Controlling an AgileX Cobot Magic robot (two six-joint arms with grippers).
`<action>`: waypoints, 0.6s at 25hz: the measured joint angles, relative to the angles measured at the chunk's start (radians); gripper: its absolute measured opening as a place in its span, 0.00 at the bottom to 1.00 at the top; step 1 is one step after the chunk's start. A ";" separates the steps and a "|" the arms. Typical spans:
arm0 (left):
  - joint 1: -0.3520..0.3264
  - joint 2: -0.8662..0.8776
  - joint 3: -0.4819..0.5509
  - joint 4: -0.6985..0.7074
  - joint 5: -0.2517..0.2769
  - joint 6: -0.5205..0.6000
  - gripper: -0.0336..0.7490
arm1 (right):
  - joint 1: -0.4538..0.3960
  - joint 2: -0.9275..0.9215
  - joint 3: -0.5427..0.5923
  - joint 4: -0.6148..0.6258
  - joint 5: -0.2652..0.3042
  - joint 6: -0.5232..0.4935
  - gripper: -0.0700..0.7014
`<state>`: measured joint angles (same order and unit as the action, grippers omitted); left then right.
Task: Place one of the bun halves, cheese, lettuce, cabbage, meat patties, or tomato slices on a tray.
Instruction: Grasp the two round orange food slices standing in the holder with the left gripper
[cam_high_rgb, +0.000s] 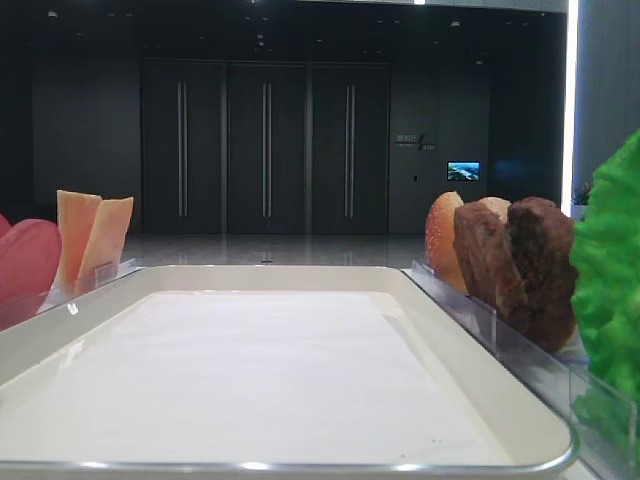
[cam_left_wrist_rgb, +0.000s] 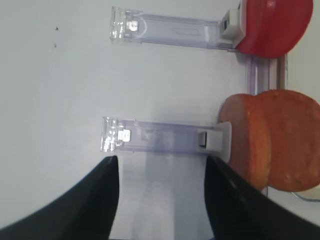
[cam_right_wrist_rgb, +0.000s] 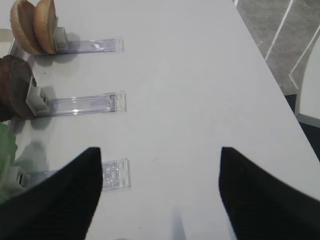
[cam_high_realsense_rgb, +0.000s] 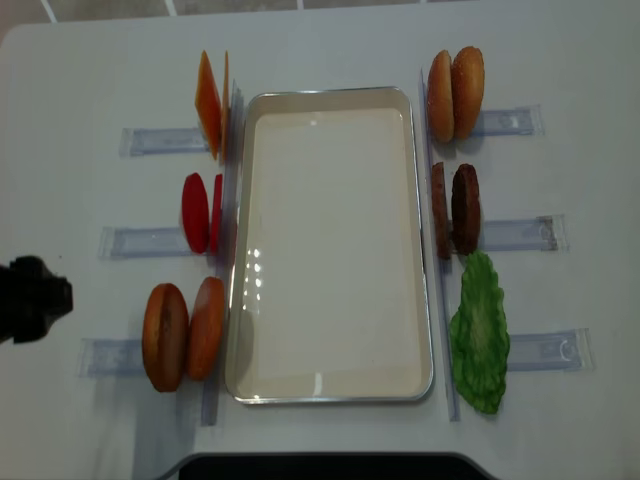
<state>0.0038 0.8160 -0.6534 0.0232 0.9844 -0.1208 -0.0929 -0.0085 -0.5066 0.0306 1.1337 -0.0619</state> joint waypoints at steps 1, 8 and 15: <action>0.000 0.038 -0.019 0.000 -0.007 0.000 0.60 | 0.000 0.000 0.000 0.000 0.000 0.000 0.70; 0.000 0.213 -0.131 -0.075 -0.003 0.023 0.61 | 0.000 0.000 0.000 0.000 0.000 0.000 0.70; -0.117 0.242 -0.134 -0.108 0.002 -0.087 0.61 | 0.000 0.000 0.000 0.000 0.000 0.000 0.70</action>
<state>-0.1137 1.0583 -0.7874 -0.0850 0.9864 -0.2076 -0.0929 -0.0085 -0.5066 0.0306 1.1337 -0.0619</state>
